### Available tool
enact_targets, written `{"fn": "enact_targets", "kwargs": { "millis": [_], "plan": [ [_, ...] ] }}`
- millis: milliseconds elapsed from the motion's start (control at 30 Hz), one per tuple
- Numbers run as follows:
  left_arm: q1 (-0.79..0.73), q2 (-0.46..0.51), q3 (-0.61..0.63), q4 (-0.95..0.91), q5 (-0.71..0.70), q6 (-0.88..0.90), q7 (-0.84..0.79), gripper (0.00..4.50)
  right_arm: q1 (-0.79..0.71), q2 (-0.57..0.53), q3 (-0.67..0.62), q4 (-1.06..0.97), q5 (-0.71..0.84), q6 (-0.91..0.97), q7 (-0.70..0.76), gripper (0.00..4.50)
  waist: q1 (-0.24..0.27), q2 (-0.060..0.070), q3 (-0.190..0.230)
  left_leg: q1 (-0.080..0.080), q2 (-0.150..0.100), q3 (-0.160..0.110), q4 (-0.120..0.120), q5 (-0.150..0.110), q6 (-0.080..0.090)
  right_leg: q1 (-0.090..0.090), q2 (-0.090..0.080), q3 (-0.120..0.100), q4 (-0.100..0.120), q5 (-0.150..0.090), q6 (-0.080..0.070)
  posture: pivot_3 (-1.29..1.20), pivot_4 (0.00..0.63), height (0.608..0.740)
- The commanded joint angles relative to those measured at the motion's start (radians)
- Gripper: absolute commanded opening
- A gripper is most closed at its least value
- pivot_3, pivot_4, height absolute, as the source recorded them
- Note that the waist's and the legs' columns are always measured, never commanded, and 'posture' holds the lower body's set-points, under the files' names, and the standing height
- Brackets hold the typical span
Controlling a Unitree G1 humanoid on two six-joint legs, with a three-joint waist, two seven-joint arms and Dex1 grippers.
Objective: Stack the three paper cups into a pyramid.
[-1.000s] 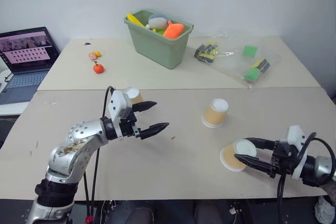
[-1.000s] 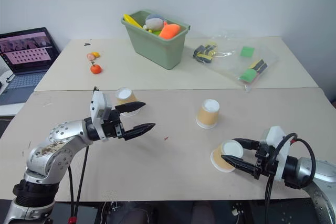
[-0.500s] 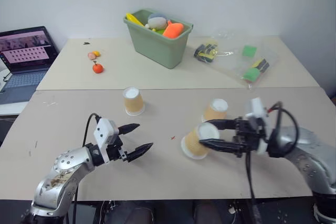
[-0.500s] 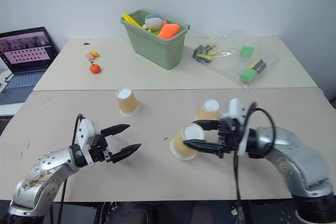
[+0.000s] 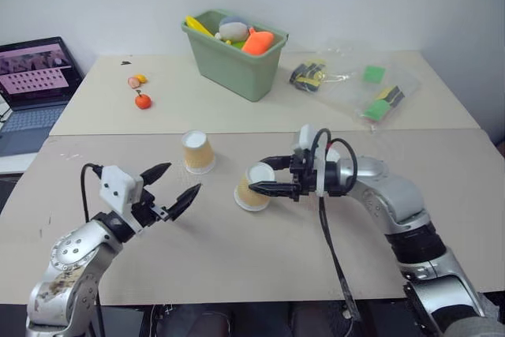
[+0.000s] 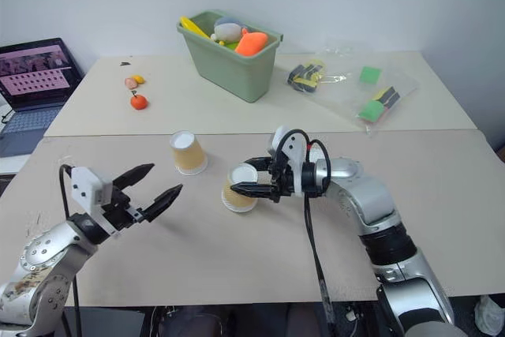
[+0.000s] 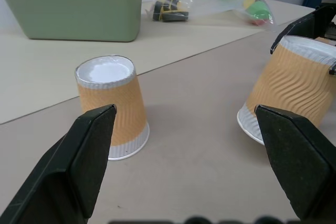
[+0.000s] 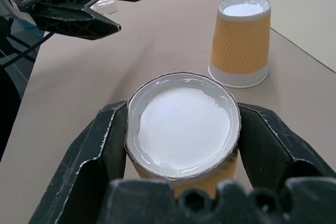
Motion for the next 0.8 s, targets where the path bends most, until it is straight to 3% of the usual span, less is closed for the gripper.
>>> {"fn": "enact_targets", "kwargs": {
  "millis": [33,367,400,500,800],
  "plan": [
    [-0.004,0.000,0.011,-0.043,-0.012,-0.014,0.009,4.50,-0.020,0.007,0.027,0.007,-0.037,-0.055,0.052,2.80,-0.003,0.000,0.000,0.000,0.000,0.000,0.000,0.000,0.000,0.000,0.000,0.000,0.000,0.000,0.000,0.00,0.150,0.740],
    [-0.037,-0.019,-0.044,-0.031,0.003,-0.023,0.019,4.50,-0.056,0.087,0.063,0.087,-0.130,-0.110,0.031,2.80,-0.009,0.000,0.000,0.001,0.001,0.000,0.000,-0.003,0.005,0.000,0.001,0.000,0.001,0.001,-0.001,0.00,0.150,0.740],
    [-0.042,-0.021,-0.050,-0.026,0.006,-0.026,0.018,4.50,-0.061,0.102,0.053,0.101,-0.130,-0.107,0.018,3.80,-0.010,0.000,0.000,0.001,0.001,0.000,0.000,-0.002,0.004,0.000,0.001,0.000,0.001,0.001,-0.001,0.00,0.150,0.740],
    [-0.057,-0.028,-0.066,-0.019,0.008,-0.027,0.019,4.50,-0.067,0.115,0.033,0.101,-0.125,-0.097,0.010,4.46,-0.008,0.000,0.000,0.001,0.001,0.000,0.000,-0.002,0.004,0.000,0.002,0.000,0.001,0.001,-0.002,0.00,0.150,0.740],
    [-0.159,-0.053,-0.115,0.068,0.007,-0.040,-0.014,4.50,-0.054,0.058,-0.091,-0.026,0.018,0.077,0.031,4.46,-0.005,0.000,0.000,0.000,0.001,0.000,0.000,-0.001,0.001,-0.001,0.002,0.000,0.001,0.001,-0.002,0.00,0.150,0.740]
  ]
}}
